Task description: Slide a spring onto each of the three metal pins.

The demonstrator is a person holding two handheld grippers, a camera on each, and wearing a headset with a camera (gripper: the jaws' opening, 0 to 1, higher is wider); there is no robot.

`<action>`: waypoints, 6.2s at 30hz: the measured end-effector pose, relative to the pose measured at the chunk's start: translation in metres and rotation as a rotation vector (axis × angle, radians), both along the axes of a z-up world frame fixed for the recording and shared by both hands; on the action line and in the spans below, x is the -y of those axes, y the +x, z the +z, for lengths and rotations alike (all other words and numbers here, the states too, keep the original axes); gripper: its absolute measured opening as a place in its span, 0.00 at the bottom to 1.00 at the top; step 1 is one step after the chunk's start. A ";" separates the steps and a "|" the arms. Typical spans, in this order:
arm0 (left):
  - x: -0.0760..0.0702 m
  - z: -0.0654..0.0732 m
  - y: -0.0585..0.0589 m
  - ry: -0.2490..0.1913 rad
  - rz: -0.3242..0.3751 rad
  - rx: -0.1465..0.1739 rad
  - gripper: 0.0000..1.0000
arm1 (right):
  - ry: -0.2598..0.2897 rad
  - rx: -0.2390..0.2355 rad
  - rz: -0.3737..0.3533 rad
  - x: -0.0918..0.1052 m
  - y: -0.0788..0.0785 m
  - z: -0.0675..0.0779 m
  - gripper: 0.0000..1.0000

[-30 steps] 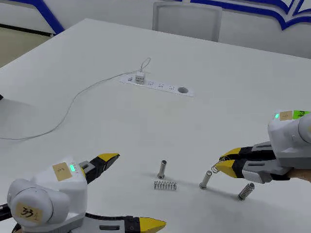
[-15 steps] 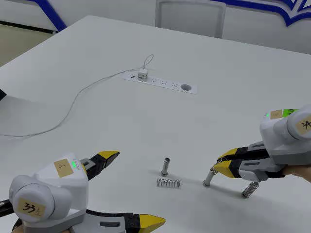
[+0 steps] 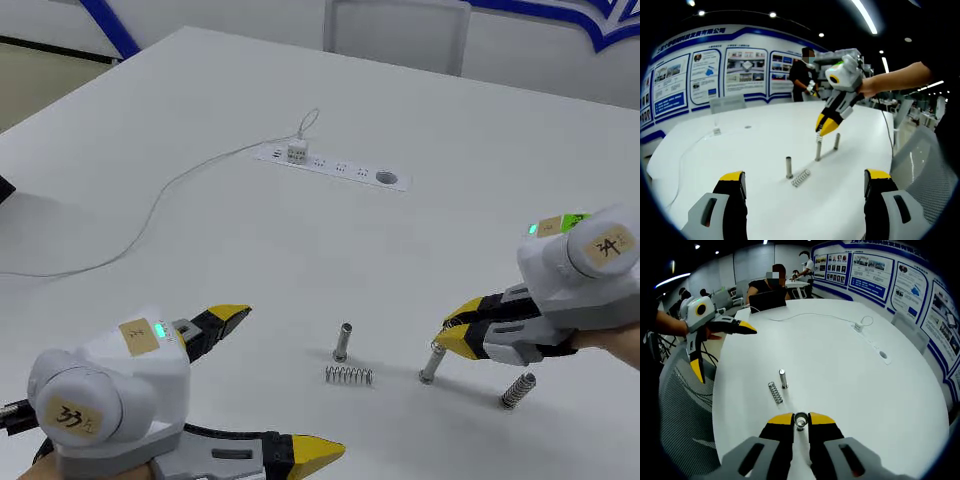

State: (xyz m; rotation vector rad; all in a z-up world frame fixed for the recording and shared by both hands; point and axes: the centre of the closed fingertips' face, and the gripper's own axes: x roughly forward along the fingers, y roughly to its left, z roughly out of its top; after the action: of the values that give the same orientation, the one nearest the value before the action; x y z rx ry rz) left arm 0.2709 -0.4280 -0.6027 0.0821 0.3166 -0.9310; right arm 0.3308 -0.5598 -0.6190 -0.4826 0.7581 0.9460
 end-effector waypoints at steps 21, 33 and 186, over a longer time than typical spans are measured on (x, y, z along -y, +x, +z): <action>0.000 0.002 -0.001 -0.008 -0.002 0.002 1.00 | -0.013 -0.061 -0.065 0.006 0.001 -0.010 0.11; -0.004 0.004 0.001 -0.005 0.011 0.000 1.00 | -0.051 -0.100 -0.048 0.003 0.002 -0.033 0.11; 0.047 0.020 -0.026 0.141 -0.388 0.130 0.09 | 0.007 0.183 0.526 -0.085 -0.085 0.028 0.11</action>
State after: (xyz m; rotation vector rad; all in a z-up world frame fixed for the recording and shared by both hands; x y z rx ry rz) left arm 0.2447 -0.4747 -0.5830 0.3420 0.2492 -1.2802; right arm 0.2462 -0.4752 -0.5915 -0.7721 0.4659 1.3691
